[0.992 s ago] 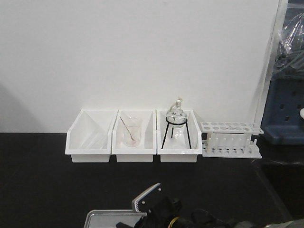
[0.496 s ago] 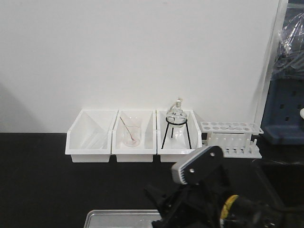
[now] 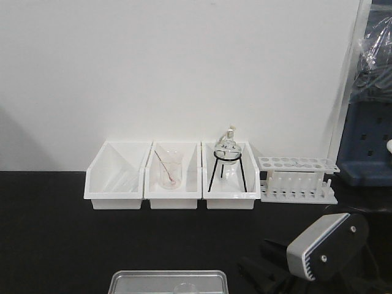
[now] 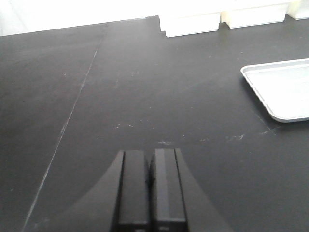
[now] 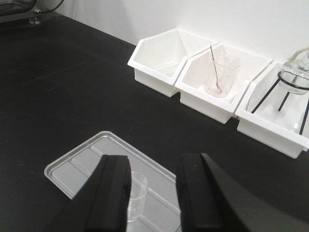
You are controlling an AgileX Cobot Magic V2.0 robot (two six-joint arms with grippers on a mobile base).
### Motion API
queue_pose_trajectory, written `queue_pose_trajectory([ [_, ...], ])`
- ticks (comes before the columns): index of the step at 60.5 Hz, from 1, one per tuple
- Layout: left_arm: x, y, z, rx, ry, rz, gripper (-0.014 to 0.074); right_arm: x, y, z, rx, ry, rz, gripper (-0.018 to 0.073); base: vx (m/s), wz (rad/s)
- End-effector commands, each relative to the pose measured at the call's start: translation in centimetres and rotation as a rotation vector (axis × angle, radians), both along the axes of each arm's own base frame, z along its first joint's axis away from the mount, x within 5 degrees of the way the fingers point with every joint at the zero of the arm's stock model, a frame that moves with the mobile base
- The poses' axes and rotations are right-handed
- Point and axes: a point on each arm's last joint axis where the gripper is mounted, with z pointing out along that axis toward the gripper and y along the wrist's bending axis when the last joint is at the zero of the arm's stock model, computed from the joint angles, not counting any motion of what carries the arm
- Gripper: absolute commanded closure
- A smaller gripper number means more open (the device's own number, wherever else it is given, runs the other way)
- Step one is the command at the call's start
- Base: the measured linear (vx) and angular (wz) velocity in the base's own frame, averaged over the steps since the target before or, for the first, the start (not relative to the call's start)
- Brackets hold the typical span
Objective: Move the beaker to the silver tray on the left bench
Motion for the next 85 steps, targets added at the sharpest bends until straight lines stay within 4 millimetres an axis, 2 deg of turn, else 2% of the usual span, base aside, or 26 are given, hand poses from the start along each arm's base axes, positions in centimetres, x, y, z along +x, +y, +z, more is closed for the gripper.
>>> queue_pose_trajectory([
  [1, 0.2, -0.1, 0.1, -0.005, -0.07, -0.01, 0.0595, -0.1, 0.1, 1.9, 0.071, -0.088, 0.017, 0.0281, 0.0, 0.0],
  [15, 0.2, -0.1, 0.1, -0.005, -0.07, -0.01, 0.0595, -0.6, -0.3, 2.4, 0.092, -0.103, 0.014, 0.0329, 0.0, 0.0],
  [20, 0.2, -0.1, 0.1, -0.005, -0.07, -0.01, 0.0595, -2.3, -1.6, 3.3, 0.173, -0.135, -0.008, 0.0351, 0.0, 0.0],
  [26, 0.2, -0.1, 0.1, -0.005, -0.07, -0.01, 0.0595, -5.0, -3.9, 3.1, 0.246, -0.169, -0.047, 0.0391, 0.0, 0.0],
  [31, 0.2, -0.1, 0.1, -0.005, -0.07, -0.01, 0.0595, -7.4, -6.4, 2.3, 0.314, -0.213, -0.117, 0.0433, 0.0, 0.0],
  [36, 0.2, -0.1, 0.1, -0.005, -0.07, -0.01, 0.0595, -9.9, -8.8, 0.6, 0.364, -0.28, -0.207, 0.0478, 0.0, 0.0],
  [46, 0.2, -0.1, 0.1, -0.005, -0.07, -0.01, 0.0595, -12.8, -11.3, -3.3, 0.374, -0.39, -0.377, 0.056, 0.0, 0.0],
  [54, 0.2, -0.1, 0.1, -0.005, -0.07, -0.01, 0.0595, -13.4, -12.2, -7.8, 0.326, -0.354, -0.514, 0.0576, 0.0, 0.0],
  [58, 0.2, -0.1, 0.1, -0.005, -0.069, -0.01, 0.0595, -13.3, -12.6, -8.7, 0.289, -0.279, -0.588, 0.0575, 0.0, 0.0],
  [68, 0.2, -0.1, 0.1, -0.005, -0.07, -0.01, 0.0595, -13.3, -13.1, -9.1, 0.255, -0.252, -0.684, 0.0575, 0.0, 0.0],
  [85, 0.2, -0.1, 0.1, -0.005, -0.068, -0.01, 0.0595, -13.3, -13.2, -9.0, 0.258, -0.26, -0.693, 0.0573, 0.0, 0.0],
])
